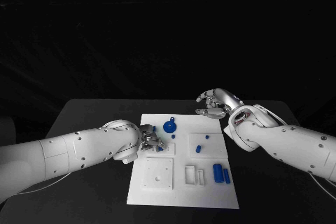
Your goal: Assemble the parts on the task board
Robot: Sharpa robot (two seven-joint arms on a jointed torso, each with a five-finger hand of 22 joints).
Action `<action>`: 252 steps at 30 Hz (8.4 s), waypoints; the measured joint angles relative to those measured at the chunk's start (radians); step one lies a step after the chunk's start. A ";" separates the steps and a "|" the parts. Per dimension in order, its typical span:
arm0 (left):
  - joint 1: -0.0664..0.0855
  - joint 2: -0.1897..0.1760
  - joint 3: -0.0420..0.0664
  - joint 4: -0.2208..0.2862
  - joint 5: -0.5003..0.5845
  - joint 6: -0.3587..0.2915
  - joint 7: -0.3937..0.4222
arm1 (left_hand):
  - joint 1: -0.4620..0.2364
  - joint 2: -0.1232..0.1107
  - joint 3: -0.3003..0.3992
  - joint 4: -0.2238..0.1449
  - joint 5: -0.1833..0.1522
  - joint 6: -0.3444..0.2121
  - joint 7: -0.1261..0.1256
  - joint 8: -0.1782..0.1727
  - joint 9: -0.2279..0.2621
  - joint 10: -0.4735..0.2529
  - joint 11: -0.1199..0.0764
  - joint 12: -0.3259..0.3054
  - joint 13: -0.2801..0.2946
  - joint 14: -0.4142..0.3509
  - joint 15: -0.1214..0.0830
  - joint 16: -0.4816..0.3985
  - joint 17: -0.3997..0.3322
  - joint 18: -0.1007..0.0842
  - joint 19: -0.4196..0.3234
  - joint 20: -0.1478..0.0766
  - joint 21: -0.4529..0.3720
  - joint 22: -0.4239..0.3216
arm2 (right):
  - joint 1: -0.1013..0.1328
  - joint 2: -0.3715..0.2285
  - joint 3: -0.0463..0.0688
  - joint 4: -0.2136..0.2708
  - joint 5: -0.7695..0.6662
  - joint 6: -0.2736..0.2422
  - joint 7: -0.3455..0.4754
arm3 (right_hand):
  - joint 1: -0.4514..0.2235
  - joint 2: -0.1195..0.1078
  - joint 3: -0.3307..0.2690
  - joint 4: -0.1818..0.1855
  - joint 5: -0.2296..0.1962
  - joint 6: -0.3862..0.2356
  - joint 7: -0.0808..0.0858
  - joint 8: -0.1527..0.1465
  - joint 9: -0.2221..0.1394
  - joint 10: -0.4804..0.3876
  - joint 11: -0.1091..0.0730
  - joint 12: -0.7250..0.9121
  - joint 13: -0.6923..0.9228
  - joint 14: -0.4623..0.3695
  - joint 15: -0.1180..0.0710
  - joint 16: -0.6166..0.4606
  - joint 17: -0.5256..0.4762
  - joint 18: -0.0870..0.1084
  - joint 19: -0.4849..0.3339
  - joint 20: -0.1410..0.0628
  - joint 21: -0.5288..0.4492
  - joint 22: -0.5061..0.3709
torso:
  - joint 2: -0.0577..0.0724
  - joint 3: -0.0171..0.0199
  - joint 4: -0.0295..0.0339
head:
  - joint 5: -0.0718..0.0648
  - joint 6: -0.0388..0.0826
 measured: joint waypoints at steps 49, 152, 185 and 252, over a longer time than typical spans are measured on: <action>0.021 -0.080 0.083 0.043 0.069 -0.023 0.020 | -0.058 -0.086 -0.148 0.021 -0.007 -0.025 -0.015 -0.093 -0.009 -0.120 0.004 -0.102 -0.070 -0.096 0.007 -0.075 -0.073 0.016 -0.092 0.029 -0.045 -0.065 | 0.000 -0.005 0.000 -0.015 0.013 -0.001 0.005 | 0.000 0.000 -0.008 0.008 0.000 -0.002 0.000 0.000 -0.002 0.000 0.000 0.004 -0.004 0.000 0.000 0.000 0.000 0.000 -0.002 0.002 0.000 0.002 | -0.001 -0.0004 0.0010 | -0.006 0.017; 0.016 0.182 0.077 -0.482 0.048 0.174 0.065 | 0.073 0.075 -0.183 -0.049 0.018 -0.137 0.036 -0.179 -0.053 -0.168 0.051 -0.174 -0.095 -0.143 0.054 -0.129 -0.106 -0.010 -0.146 0.046 -0.081 -0.104 | 0.000 0.011 0.000 -0.021 0.019 0.000 0.012 | 0.000 0.000 -0.008 0.008 0.004 -0.003 0.001 0.000 -0.003 0.000 0.000 0.008 -0.008 0.007 0.000 0.000 0.000 0.000 0.005 0.002 0.000 0.004 | 0.005 -0.0008 -0.0083 | 0.000 0.011; 0.012 -0.015 0.076 -0.176 0.107 0.024 0.064 | 0.109 0.043 0.004 -0.008 0.107 -0.013 0.007 -0.165 -0.060 -0.099 0.040 -0.147 -0.072 -0.087 0.059 -0.074 -0.091 -0.008 -0.078 0.025 -0.005 -0.105 | 0.000 0.002 0.000 -0.022 0.022 0.000 0.014 | 0.000 0.000 -0.011 0.011 0.004 -0.005 -0.001 0.000 -0.003 0.000 0.000 0.008 -0.010 0.007 0.000 0.000 0.000 0.000 0.009 0.002 0.000 0.004 | 0.004 -0.0009 -0.0065 | 0.005 0.009; -0.028 -0.114 0.004 0.090 -0.058 -0.184 0.014 | 0.071 0.012 0.047 -0.047 0.163 0.012 0.000 -0.130 -0.041 -0.081 0.025 -0.097 -0.038 -0.061 0.054 -0.035 -0.074 -0.008 -0.048 0.016 0.039 -0.107 | -0.002 -0.006 0.000 -0.020 0.035 0.010 0.019 | 0.000 0.000 -0.014 0.014 0.031 -0.003 0.003 0.000 -0.005 0.000 0.000 0.012 -0.015 0.007 0.000 -0.001 0.000 0.000 0.011 0.003 -0.004 0.005 | 0.006 -0.0015 -0.0095 | 0.019 -0.008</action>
